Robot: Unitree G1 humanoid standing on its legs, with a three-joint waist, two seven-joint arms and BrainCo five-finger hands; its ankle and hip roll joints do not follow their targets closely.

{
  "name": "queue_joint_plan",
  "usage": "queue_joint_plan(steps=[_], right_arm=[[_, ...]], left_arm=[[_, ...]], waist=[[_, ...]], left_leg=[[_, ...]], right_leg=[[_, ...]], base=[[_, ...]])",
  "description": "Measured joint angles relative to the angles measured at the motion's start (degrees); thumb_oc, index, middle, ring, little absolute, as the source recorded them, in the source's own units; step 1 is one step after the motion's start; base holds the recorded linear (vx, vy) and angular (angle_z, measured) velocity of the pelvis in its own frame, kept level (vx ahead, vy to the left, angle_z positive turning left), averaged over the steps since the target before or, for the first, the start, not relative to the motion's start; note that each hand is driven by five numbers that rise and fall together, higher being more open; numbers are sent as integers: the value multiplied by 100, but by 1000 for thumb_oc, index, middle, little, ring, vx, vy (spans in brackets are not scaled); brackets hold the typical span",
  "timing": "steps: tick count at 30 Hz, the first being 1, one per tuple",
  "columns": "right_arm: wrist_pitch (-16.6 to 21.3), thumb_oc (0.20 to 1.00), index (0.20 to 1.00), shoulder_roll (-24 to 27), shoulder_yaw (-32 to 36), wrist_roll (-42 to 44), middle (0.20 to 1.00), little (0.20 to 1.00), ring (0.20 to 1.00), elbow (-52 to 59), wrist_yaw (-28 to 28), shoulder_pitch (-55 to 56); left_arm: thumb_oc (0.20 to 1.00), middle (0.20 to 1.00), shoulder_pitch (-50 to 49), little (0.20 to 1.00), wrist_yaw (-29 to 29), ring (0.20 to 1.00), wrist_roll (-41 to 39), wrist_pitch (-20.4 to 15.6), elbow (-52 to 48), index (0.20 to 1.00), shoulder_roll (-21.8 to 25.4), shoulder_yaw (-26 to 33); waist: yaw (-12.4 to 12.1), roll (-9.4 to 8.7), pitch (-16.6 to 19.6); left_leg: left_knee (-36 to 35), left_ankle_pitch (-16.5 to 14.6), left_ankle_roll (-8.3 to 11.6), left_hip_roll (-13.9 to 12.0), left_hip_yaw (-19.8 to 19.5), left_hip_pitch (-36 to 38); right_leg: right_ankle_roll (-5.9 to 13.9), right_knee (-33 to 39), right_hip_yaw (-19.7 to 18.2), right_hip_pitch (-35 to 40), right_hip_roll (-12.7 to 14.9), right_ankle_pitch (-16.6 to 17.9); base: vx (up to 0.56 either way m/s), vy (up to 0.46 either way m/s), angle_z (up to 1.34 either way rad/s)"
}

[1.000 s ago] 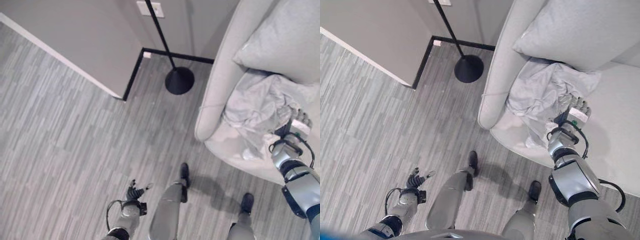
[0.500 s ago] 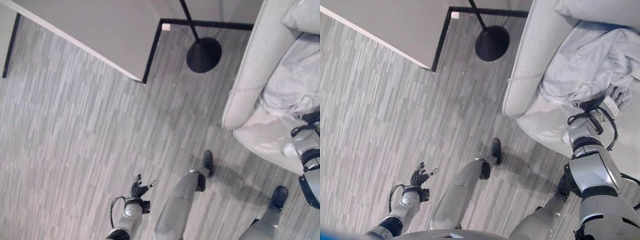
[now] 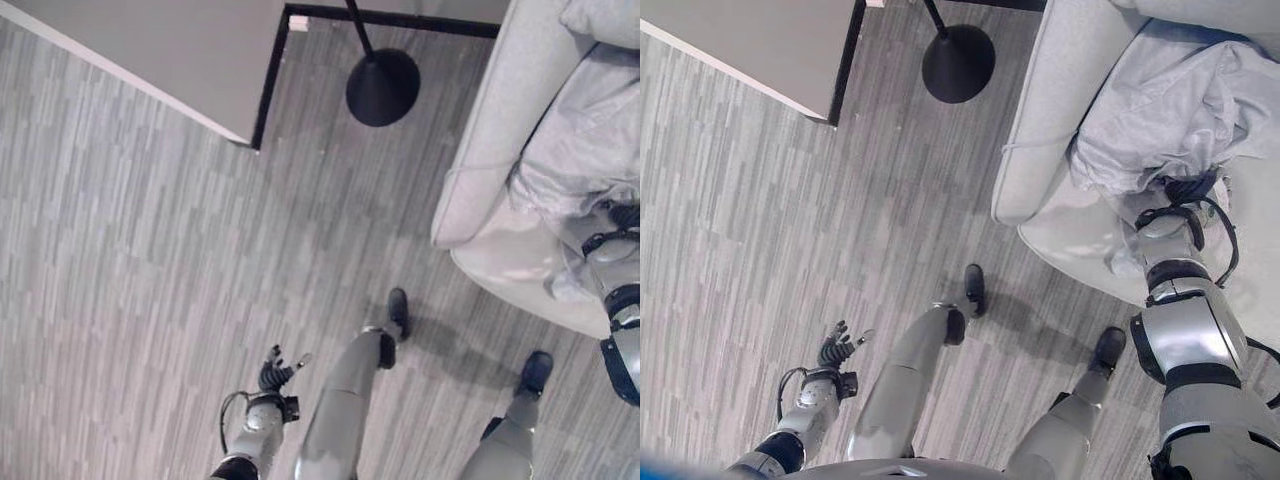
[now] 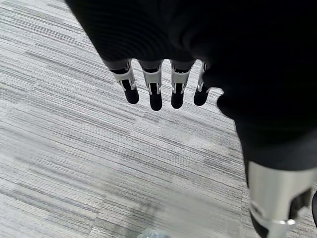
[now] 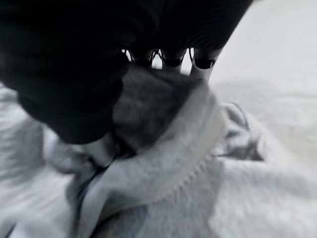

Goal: Hang the clothes on the sofa on the clothes rack.

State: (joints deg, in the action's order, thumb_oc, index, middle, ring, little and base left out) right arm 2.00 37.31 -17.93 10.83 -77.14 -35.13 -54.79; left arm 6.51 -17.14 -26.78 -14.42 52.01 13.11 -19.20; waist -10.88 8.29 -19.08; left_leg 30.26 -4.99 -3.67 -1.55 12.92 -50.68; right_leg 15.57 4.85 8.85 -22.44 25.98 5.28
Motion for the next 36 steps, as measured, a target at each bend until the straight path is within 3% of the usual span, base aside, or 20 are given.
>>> queue_joint_plan(steps=[3,7,12,17,21,26,27,30,36], right_arm=[[96,200,200,-536,529,494,200,200,200,211,108,331],[243,200,200,-1722,1083,1284,200,200,200,740,241,1426],[477,200,200,-2350,1574,2239,200,200,200,1664,324,2723],[788,200,200,-2389,1745,2768,200,200,200,2979,306,3398],[966,200,200,-2350,1757,2793,200,200,200,3972,169,3430],[976,200,200,-2147,1744,2711,200,200,200,4545,158,3431],[837,200,200,-1949,1783,2491,200,200,200,4855,124,3413],[799,200,200,-1766,1797,2078,200,200,200,5009,130,3415],[758,200,200,-1221,1905,1601,200,200,200,5608,177,3378]], left_arm=[[1000,1000,69,1000,-55,1000,10,65,392,1000,-18,185],[1000,1000,38,1000,-201,1000,60,145,791,1000,-16,430],[1000,1000,-1,1000,-268,1000,119,316,1140,1000,-137,613],[1000,1000,-160,1000,-309,1000,483,477,829,1000,-109,544],[1000,1000,-398,1000,-290,1000,1004,625,-37,1000,72,318],[1000,1000,-510,1000,-204,1000,1229,734,-846,1000,504,268],[1000,1000,-423,1000,-106,1000,1241,811,-1258,1000,705,293],[1000,1000,-411,1000,9,1000,1420,752,-1430,1000,769,370],[1000,1000,-476,1000,244,1000,1460,811,-1629,1000,737,356]], waist=[[115,-102,4],[305,-362,205],[602,-605,496],[638,-745,908],[734,-846,1125],[756,-1200,1309],[786,-1328,1401],[794,-1421,1540],[830,-1466,1623]], left_leg=[[-20,-1,-2,-34,-12,210],[-100,-41,33,-168,-26,515],[-120,-128,190,-229,-98,835],[-195,-146,261,-211,-99,1158],[-254,-109,230,-232,-111,1519],[-653,-38,423,-240,-75,2309],[-875,60,556,-297,-96,2539],[-1149,213,655,-385,-90,2842],[-1860,592,778,-503,-93,3376]], right_leg=[[12,3,-8,202,-42,5],[0,-32,-23,396,-158,-35],[-9,-107,-22,710,-219,-117],[-32,-128,-16,961,-241,-194],[4,-160,0,1298,-263,-195],[29,-139,22,1883,-293,-229],[-16,-170,21,1985,-370,-283],[-27,-180,-8,2119,-487,-303],[-59,-91,-27,2346,-685,-297]], base=[[-25,-77,-3],[-28,-99,-10],[4,-89,-1],[-21,-52,0],[19,-102,1],[6,-94,-4],[22,-81,-3],[15,-60,-10],[13,-33,-4]])
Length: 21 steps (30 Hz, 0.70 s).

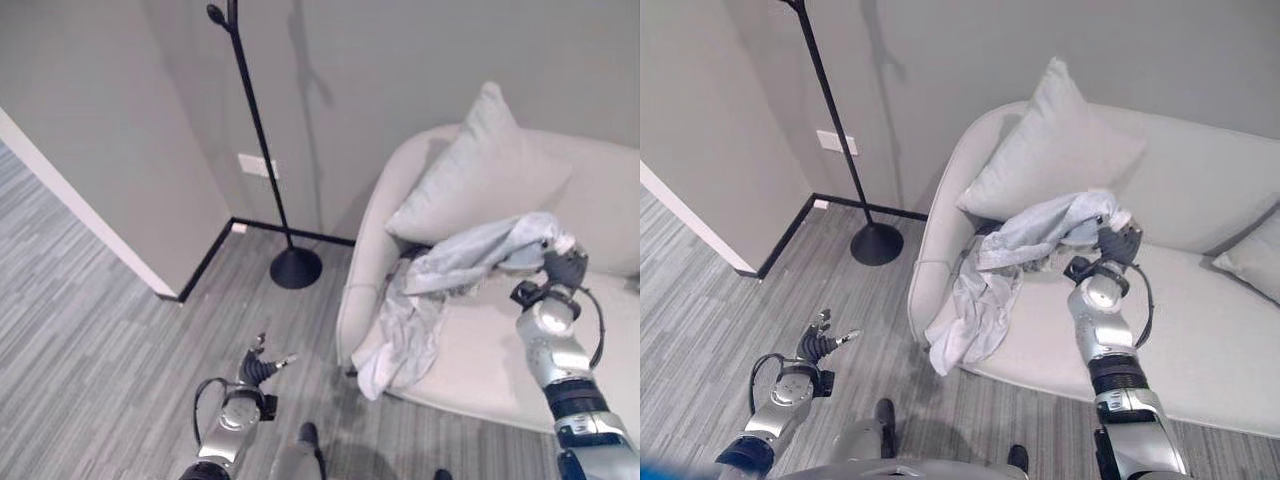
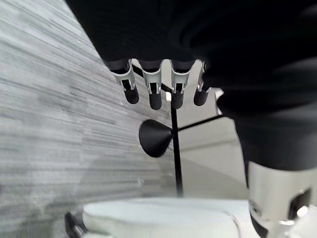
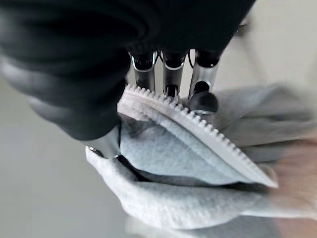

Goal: Hang the clothes on the sofa on the clothes rack.

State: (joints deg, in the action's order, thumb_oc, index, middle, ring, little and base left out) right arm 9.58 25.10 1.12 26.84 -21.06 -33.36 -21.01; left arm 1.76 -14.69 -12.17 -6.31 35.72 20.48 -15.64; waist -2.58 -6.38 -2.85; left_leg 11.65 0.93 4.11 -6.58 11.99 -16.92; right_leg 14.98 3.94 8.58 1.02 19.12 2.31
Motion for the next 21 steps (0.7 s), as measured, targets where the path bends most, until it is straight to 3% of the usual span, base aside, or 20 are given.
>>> queue_joint_plan(steps=[11,21], right_arm=[[-201,200,200,1070,-22,-710,200,200,200,985,-27,-993],[-265,200,200,1891,-733,-1003,200,200,200,529,-202,-2598]], left_arm=[[1000,1000,77,1000,-116,1000,233,79,-645,1000,-220,28],[1000,1000,679,1000,-587,1000,449,37,-1019,1000,-420,-338]], waist=[[77,60,212],[216,-16,406]], left_leg=[[-1448,761,189,-269,118,1249],[-1686,865,217,-320,119,1503]], right_leg=[[-108,161,-77,551,-425,-31],[-148,169,-73,709,-505,-51]], base=[[13,-11,-7],[2,-1,0]])
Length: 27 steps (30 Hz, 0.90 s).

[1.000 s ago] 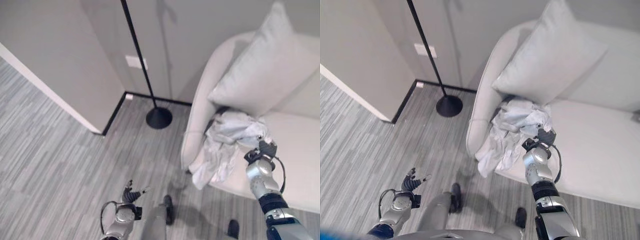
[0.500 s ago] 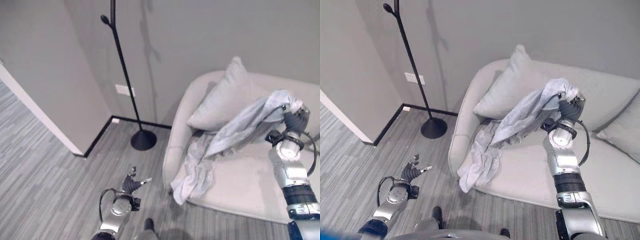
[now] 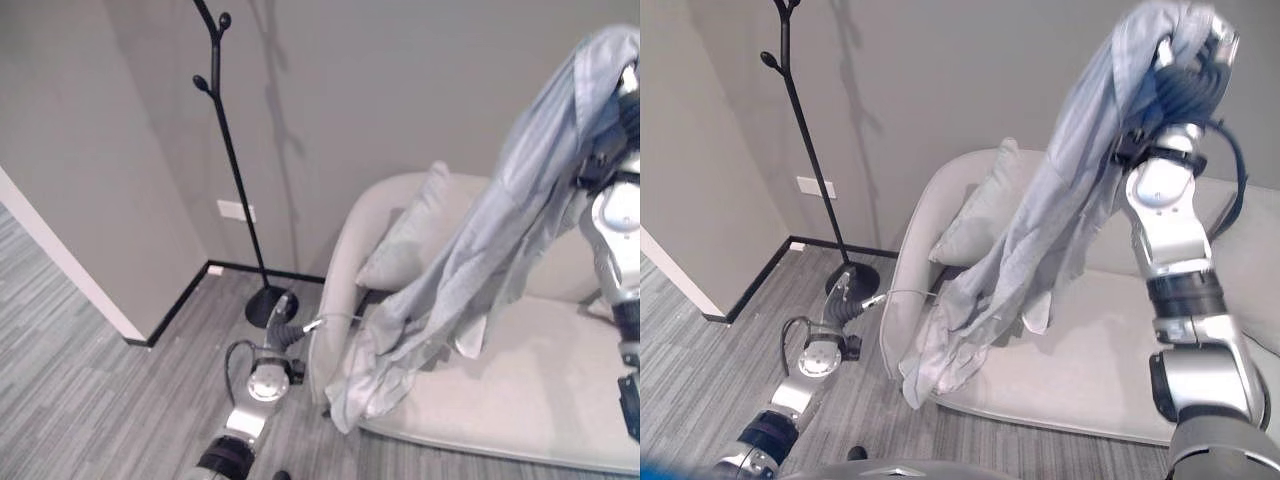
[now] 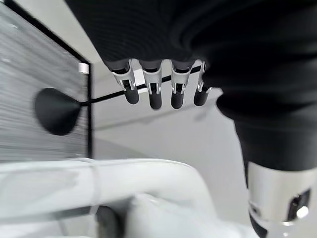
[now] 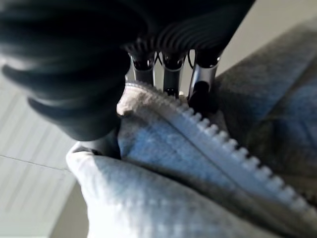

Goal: Hang the clothes on the sofa on the clothes rack.

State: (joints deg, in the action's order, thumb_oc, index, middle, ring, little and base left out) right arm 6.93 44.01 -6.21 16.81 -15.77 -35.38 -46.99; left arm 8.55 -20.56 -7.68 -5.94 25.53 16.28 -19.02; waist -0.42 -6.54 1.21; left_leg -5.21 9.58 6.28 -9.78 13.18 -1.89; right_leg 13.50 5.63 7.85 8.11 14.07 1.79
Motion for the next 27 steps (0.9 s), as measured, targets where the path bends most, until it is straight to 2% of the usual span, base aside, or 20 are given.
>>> queue_joint_plan(steps=[2,3,6,10,21,27], right_arm=[[2,200,200,156,-233,4,200,200,200,-389,-68,-546],[22,200,200,185,-486,11,200,200,200,-679,-85,-958],[118,200,200,231,-789,59,200,200,200,-1272,-169,-1733],[152,200,200,229,-1262,219,200,200,200,-1739,-266,-2409],[189,200,200,214,-1746,384,200,200,200,-2357,-280,-3092],[213,200,200,91,-1942,468,200,200,200,-2562,-228,-3332]], left_arm=[[1000,1000,236,1000,-75,1000,1,-50,-1,1000,-26,-312],[1000,1000,355,1000,-122,1000,7,-94,2,1000,-55,-545],[1000,1000,806,1000,-169,1000,195,-141,144,1000,-111,-1000],[1000,1000,874,1000,-144,1000,404,-230,240,1000,-86,-1330],[1000,1000,888,1000,96,1000,411,-284,298,1000,-67,-1740],[1000,1000,980,1000,300,1000,408,-286,492,1000,-187,-2177]], waist=[[68,-45,50],[196,-76,108],[244,-93,252],[340,-63,363],[343,46,498],[362,109,576]], left_leg=[[0,3,-2,-1,14,2],[0,3,-2,-2,26,8],[-4,12,-6,-9,56,0],[-4,36,0,-47,62,0],[-6,28,20,-129,60,-1],[-5,38,38,-167,93,4]], right_leg=[[0,0,-24,-15,10,0],[-1,2,-41,-25,10,0],[-3,0,-67,-65,9,4],[-12,0,-69,-71,-9,10],[-41,17,-78,-84,-80,12],[-93,25,-145,-127,-111,-12]], base=[[3,4,-5],[6,9,-9],[12,7,-7],[0,0,0],[1,0,0],[4,1,-4]])
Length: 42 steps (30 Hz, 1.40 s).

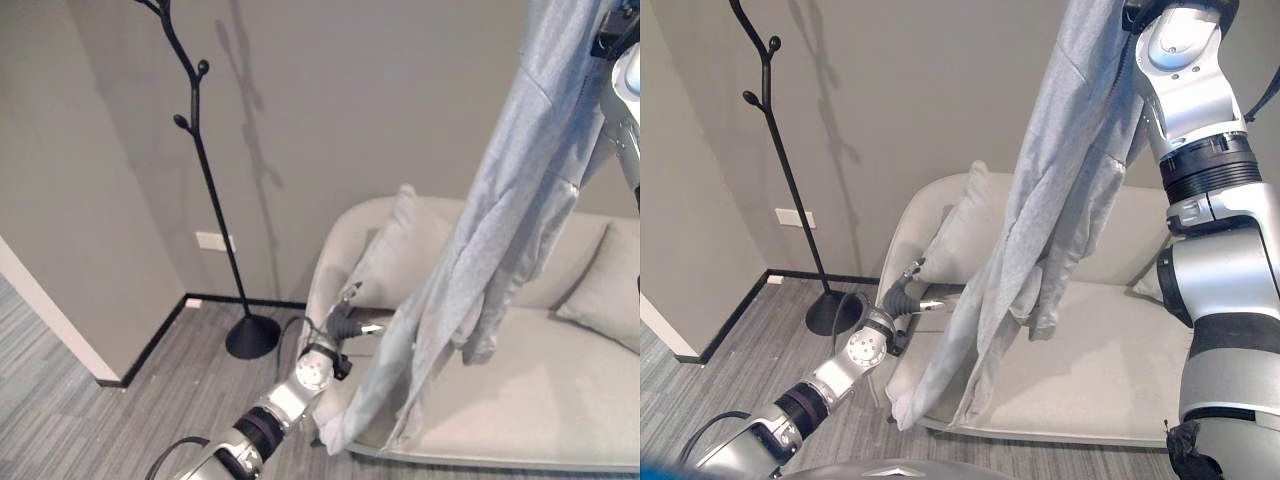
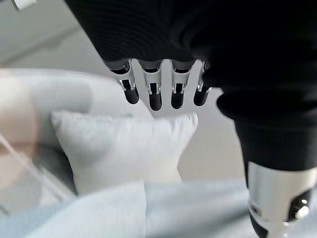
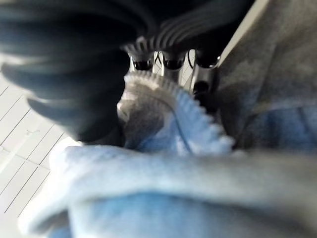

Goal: Hang the clothes on the sofa on the clothes rack.

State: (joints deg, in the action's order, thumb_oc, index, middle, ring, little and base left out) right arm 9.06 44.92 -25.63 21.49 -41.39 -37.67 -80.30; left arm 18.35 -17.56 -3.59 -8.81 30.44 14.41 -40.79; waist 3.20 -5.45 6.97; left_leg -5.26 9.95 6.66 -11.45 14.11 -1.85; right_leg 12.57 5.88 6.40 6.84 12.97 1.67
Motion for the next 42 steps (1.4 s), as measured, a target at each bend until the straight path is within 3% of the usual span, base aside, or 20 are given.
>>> queue_joint_plan(steps=[5,21,33,42], right_arm=[[57,200,200,-228,-43,233,200,200,200,-98,85,-74],[130,200,200,-792,-454,561,200,200,200,32,208,-148],[168,200,200,-962,-643,670,200,200,200,-62,351,-670],[144,200,200,-1018,-1047,969,200,200,200,-966,436,-1286]], left_arm=[[1000,1000,263,1000,55,1000,69,-1,333,1000,-147,-361],[1000,1000,1136,1000,11,1000,624,12,1117,1000,-481,-745],[1000,1000,1288,1000,306,1000,369,1,1092,1000,-744,-1130],[1000,1000,1348,1000,640,1000,371,-8,1187,1000,-776,-1322]], waist=[[94,-3,51],[446,74,120],[473,176,155],[460,178,158]], left_leg=[[-2,0,1,-23,78,-2],[-2,14,25,-31,259,20],[-29,-64,85,-95,404,105],[-3,-33,85,-129,320,95]], right_leg=[[-18,0,-67,-61,-12,15],[14,-22,-247,-170,-2,68],[-16,-5,-394,-221,-43,47],[-14,-19,-315,-163,-88,35]], base=[[7,-8,-7],[7,-2,-5],[5,-8,-7],[6,-1,4]])
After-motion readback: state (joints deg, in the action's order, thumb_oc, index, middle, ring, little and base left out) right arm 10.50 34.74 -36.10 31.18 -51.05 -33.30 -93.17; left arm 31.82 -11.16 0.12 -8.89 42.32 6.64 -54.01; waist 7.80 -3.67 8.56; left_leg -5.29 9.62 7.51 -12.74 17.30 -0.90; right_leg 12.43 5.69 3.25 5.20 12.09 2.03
